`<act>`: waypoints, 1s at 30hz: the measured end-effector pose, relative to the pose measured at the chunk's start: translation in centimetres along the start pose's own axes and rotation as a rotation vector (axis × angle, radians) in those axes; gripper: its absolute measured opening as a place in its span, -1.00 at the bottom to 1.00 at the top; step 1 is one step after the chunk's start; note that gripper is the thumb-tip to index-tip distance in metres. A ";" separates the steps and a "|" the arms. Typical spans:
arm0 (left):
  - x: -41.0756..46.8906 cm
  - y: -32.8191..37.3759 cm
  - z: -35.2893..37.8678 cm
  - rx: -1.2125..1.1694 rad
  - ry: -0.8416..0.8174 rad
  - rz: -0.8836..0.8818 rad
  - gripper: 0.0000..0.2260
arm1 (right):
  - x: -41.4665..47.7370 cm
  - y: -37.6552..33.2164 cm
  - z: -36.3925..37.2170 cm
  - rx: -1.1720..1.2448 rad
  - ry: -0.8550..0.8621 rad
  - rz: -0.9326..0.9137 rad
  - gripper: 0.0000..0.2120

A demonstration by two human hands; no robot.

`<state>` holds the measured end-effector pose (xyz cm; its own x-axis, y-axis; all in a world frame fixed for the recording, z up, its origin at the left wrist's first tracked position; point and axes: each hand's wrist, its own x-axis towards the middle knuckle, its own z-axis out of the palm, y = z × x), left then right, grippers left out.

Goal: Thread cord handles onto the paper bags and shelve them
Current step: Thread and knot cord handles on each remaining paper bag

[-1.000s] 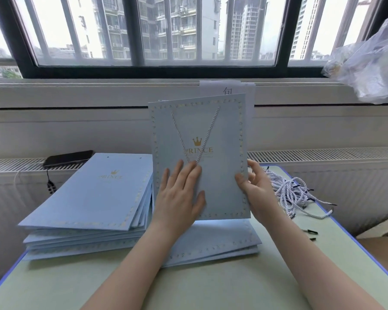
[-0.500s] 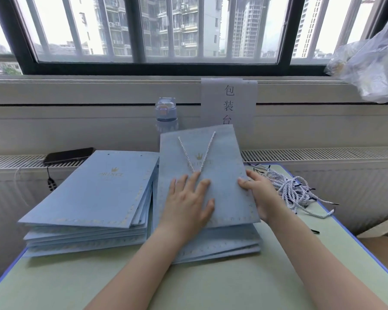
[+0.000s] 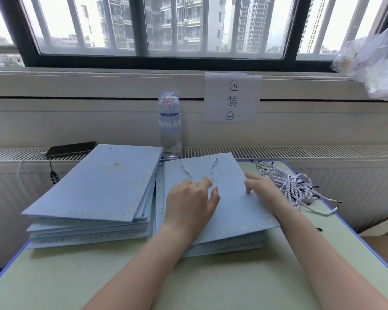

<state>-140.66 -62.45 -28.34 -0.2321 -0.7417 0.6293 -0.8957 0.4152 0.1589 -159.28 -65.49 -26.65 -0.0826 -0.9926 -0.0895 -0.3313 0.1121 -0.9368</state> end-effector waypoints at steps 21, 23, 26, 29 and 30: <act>-0.4 -0.8 0.3 0.139 -0.728 -0.536 -0.29 | -1.1 0.1 2.2 -0.265 -0.011 -0.013 -0.41; -0.5 -0.8 0.4 0.127 -0.738 -0.516 -0.30 | -0.7 0.5 1.8 -0.080 -0.020 0.052 -0.41; -0.3 -1.0 0.9 0.032 -0.678 -0.506 -0.35 | 0.1 0.9 1.1 -0.003 0.006 0.080 -0.45; -0.2 -1.6 1.6 -0.132 -0.559 -0.466 -0.40 | 0.5 1.1 0.6 -0.198 0.132 -0.025 -0.63; -0.2 -1.7 1.7 -0.152 -0.545 -0.440 -0.40 | 0.4 1.1 0.7 -0.326 0.151 -0.044 -0.69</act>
<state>-139.71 -63.89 -30.08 -0.0529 -0.9984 0.0196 -0.8963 0.0561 0.4399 -159.07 -65.76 -27.98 -0.1912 -0.9813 0.0226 -0.6183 0.1025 -0.7792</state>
